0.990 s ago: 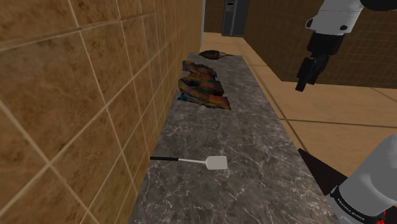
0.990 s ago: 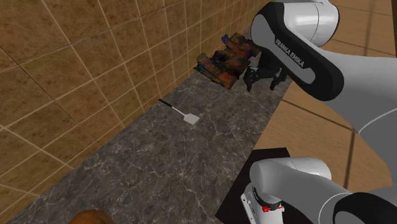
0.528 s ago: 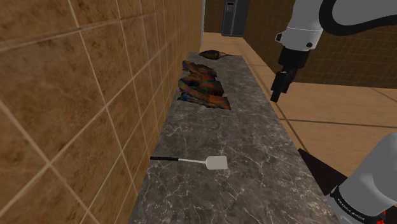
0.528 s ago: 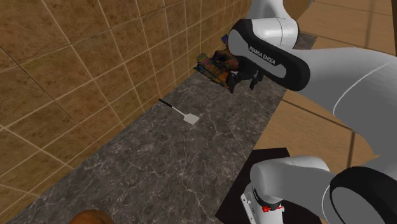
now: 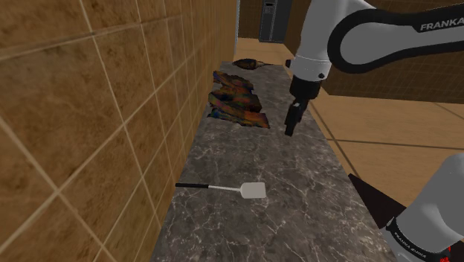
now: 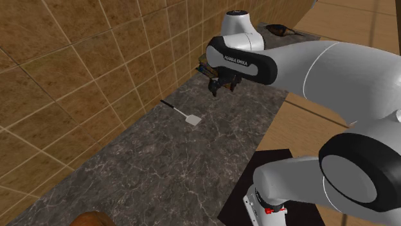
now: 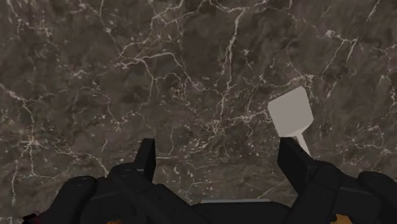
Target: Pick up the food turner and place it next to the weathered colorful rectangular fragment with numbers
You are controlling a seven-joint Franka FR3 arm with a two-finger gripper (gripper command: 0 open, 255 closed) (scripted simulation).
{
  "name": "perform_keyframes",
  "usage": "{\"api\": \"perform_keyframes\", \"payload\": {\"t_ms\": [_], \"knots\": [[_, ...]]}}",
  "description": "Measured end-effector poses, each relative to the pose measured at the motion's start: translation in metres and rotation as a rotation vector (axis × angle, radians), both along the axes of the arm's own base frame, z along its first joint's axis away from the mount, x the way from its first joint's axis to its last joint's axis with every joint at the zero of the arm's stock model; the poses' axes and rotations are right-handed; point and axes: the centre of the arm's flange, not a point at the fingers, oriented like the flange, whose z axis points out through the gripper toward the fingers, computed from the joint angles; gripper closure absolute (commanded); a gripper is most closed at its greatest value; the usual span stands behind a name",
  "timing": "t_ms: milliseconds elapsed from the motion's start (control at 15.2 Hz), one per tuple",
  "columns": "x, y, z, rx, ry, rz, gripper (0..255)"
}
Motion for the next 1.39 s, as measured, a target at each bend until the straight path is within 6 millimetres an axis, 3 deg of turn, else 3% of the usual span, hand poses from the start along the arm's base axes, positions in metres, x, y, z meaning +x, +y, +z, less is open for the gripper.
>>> {"api": "perform_keyframes", "payload": {"t_ms": [462,990,1254,1386], "knots": [[0.034,0.071,-0.046,0.007,-0.02,0.164,0],[0.054,0.156,-0.098,0.016,-0.042,0.352,0],[0.054,0.208,-0.12,0.02,-0.053,0.446,0],[0.056,0.22,-0.132,0.022,-0.057,0.478,0]]}}
